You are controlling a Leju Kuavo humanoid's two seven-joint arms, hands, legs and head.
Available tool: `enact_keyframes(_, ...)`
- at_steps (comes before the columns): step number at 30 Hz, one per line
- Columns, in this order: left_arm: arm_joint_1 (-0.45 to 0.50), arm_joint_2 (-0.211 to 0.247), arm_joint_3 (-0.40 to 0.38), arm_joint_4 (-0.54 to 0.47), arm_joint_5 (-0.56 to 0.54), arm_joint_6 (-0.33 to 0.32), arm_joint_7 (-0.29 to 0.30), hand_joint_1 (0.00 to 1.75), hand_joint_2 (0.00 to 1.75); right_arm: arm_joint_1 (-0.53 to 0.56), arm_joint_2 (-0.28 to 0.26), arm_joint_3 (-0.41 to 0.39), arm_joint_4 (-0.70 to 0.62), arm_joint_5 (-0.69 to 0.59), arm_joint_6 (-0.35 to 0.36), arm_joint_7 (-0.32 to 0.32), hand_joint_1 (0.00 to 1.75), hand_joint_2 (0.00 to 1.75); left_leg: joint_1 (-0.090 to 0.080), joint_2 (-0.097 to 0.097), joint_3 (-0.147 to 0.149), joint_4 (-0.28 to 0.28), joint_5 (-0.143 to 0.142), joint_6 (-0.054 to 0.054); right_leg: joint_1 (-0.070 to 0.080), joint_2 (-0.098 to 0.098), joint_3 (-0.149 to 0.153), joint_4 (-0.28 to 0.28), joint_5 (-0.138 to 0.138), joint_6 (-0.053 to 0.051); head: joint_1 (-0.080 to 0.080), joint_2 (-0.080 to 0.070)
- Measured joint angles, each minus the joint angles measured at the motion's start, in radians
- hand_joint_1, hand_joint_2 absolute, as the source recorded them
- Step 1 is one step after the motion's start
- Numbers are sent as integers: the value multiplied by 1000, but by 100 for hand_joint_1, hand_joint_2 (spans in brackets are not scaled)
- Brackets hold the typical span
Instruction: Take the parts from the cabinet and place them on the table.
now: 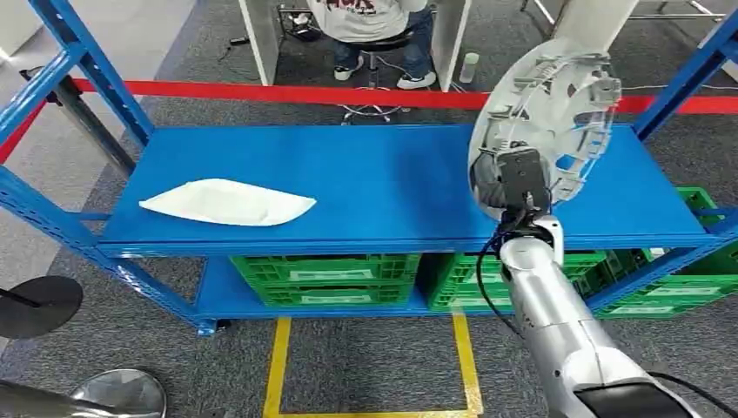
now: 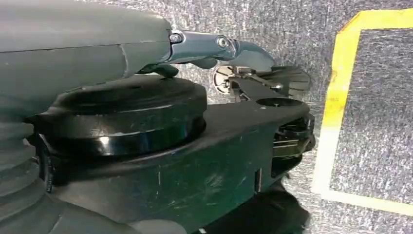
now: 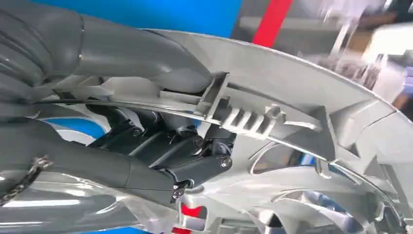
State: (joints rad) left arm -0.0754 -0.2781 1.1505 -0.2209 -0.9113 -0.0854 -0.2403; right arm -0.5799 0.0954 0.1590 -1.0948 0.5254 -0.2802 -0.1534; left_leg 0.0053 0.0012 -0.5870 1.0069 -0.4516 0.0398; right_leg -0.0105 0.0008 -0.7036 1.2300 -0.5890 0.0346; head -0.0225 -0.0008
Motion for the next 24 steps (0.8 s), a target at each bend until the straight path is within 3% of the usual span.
enact_keyframes(1, 0, 0, 0, 0, 0, 0, 0, 0, 175, 9, -7, 5, -22, -7, 25, 4, 175, 175, 0, 2, 0, 0, -1, 1, 0, 0, -37, 72, -20, 4, 2, 0)
enact_keyframes(2, 0, 0, 0, 0, 0, 0, 0, 0, 175, 18, -14, 12, -36, -10, 33, 5, 175, 175, 0, 1, 1, 1, -2, 1, -1, 0, -52, 96, -16, 6, 2, 0)
enact_keyframes(3, 0, 0, 0, 0, 0, 0, -1, 0, 175, 23, -19, 15, -50, -17, 31, -3, 175, 175, 1, 0, 3, 1, -2, 1, -3, -1, -43, 72, 14, 8, 2, 0)
enact_keyframes(4, 0, 0, 0, 0, -2, -2, -2, 0, 175, 29, -21, 16, -66, -27, 21, -35, 175, 175, 1, -4, 4, 3, -4, -1, -6, -1, -15, 7, 58, 8, 2, 0)
enact_keyframes(5, 0, 0, -1, 0, -7, -4, -5, 0, 175, 38, -22, 17, -85, -41, 4, -82, 175, 175, 3, -6, 6, 6, -8, -5, -9, -2, 35, -98, 113, 9, 3, 0)
enact_keyframes(6, 1, 0, -2, 0, -11, -5, -10, 0, 175, 52, -24, 18, -122, -56, -18, -130, 175, 175, 3, -9, 5, 11, -14, -12, -12, -4, 77, -190, 142, 11, 3, 0)
enact_keyframes(7, 1, 2, -2, 0, -13, -5, -16, 0, 175, 65, -26, 23, -159, -72, -21, -160, 175, 175, -6, -11, -1, 17, -17, -18, -7, -3, 97, -201, 121, 10, 6, 0)
enact_keyframes(8, 1, 2, -2, 0, -19, -7, -19, 0, 175, 82, -26, 33, -203, -85, -15, -179, 175, 175, -7, -12, -6, 24, -17, -21, -9, 2, 97, -208, 120, -1, 6, 0)
enact_keyframes(10, 2, 2, -2, 0, -21, -8, -25, 0, 175, 133, -33, 54, -280, -104, 0, -208, 175, 175, -5, -12, -3, 22, -16, -23, -5, 1, 96, -204, 115, -11, 3, 0)
enact_keyframes(12, 3, 4, -2, 0, -21, -8, -31, 0, 175, 171, -42, 76, -365, -130, 28, -230, 175, 175, -4, -11, -5, 32, -33, -33, -12, -1, 100, -207, 117, -25, 3, 0)
enact_keyframes(13, 2, 3, -2, 0, -21, -8, -34, 0, 175, 186, -45, 87, -400, -147, 48, -233, 175, 175, -4, -9, -21, 71, -62, -40, -13, 0, 101, -207, 116, -33, -4, 0)
enact_keyframes(15, 1, 3, -2, 0, -19, -10, -39, 0, 175, 213, -58, 110, -467, -198, 91, -238, 175, 175, -2, -9, -88, 222, -134, -45, -11, 0, 103, -207, 113, -38, -5, 0)
enact_keyframes(16, 0, 3, -2, 0, -19, -10, -40, 0, 175, 224, -65, 118, -491, -208, 102, -238, 175, 175, -2, -9, -121, 294, -159, -46, -10, 0, 104, -207, 112, -40, -6, 0)
enact_keyframes(17, 0, 3, -2, 0, -18, -10, -41, 0, 175, 235, -70, 124, -512, -214, 108, -239, 175, 175, -2, -9, -141, 335, -164, -44, -8, 0, 107, -207, 110, -42, -6, 0)
enact_keyframes(18, 0, 3, -2, 0, -18, -10, -42, 0, 175, 243, -73, 129, -527, -217, 110, -239, 175, 175, -2, -9, -137, 325, -142, -41, -7, 2, 111, -207, 108, -44, -5, 0)
enact_keyframes(19, -1, 3, -2, 0, -18, -11, -42, 0, 175, 250, -76, 135, -541, -220, 110, -239, 175, 175, -3, -9, -115, 273, -99, -36, -5, 4, 114, -207, 107, -44, -7, 0)
enact_keyframes(21, 1, 4, -2, 0, -18, -11, -42, 0, 175, 256, -81, 140, -563, -221, 110, -238, 175, 175, -7, -9, -43, 102, -3, -18, 0, 8, 122, -207, 104, -42, -6, 0)
enact_keyframes(22, 1, 6, -2, 0, -18, -10, -42, 0, 175, 257, -82, 142, -571, -221, 110, -238, 175, 175, -12, -9, -22, 60, -2, -7, -1, 8, 121, -208, 103, -41, -3, 0)
enact_keyframes(24, 0, 5, -2, 0, -18, -12, -42, 0, 175, 260, -87, 145, -586, -221, 110, -239, 175, 175, -14, -7, -15, 32, -12, -4, 2, 8, 111, -206, 104, -30, -7, 0)
